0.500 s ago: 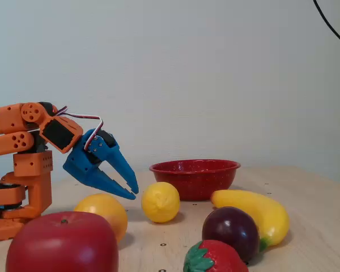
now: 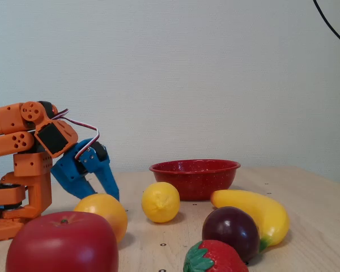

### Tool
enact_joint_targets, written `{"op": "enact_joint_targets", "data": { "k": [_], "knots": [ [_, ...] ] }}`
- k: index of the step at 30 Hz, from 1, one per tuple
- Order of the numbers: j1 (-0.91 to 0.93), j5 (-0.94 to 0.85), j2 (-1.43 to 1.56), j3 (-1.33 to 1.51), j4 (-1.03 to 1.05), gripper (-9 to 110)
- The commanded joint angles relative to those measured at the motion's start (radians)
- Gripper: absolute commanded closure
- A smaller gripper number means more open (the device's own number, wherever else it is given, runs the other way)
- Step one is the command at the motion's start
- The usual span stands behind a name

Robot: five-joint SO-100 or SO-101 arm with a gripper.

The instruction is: Put the lemon in the red bowl.

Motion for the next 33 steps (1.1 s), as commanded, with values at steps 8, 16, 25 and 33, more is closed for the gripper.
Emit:
{"op": "enact_joint_targets", "data": {
  "k": [8, 16, 25, 33],
  "knots": [
    [0.026, -0.008, -0.005, -0.161, 0.054, 101],
    [0.031, 0.012, -0.097, -0.281, 0.118, 101],
    [0.026, 0.026, -0.308, -0.511, 0.245, 101],
    [0.018, 0.044, -0.495, -0.686, 0.273, 101]
  ]
}}
